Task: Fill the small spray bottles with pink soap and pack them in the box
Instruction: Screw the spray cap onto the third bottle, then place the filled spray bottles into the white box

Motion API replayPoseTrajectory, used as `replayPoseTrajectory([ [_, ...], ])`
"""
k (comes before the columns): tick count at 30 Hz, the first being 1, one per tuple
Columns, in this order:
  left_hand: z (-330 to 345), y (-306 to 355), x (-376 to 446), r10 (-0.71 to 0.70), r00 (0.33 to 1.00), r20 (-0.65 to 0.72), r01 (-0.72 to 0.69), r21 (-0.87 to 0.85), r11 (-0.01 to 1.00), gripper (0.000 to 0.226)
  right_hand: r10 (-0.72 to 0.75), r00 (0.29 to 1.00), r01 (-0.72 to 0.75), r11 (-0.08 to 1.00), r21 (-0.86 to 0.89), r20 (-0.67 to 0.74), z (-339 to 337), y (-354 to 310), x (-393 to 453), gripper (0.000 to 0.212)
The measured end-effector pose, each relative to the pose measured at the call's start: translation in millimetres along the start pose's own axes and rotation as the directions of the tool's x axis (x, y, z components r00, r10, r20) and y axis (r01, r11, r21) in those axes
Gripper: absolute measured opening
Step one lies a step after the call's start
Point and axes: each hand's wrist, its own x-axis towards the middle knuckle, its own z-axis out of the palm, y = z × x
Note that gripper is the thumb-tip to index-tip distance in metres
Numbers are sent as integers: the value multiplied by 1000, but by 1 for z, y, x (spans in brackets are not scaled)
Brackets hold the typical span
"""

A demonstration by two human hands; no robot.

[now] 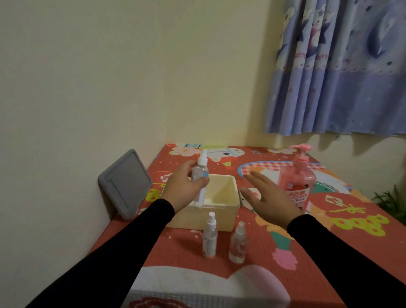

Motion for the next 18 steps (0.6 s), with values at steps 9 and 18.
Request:
replayPoseTrajectory([
  [9,18,-3,38,-58,998,13,58,-52,997,33,-45,989,77,969,-234,138,40,54,-16,100],
  [18,41,-19,79,-193,981,27,195,-55,979,31,-24,941,140,935,-325,337,63,83,-28,92],
])
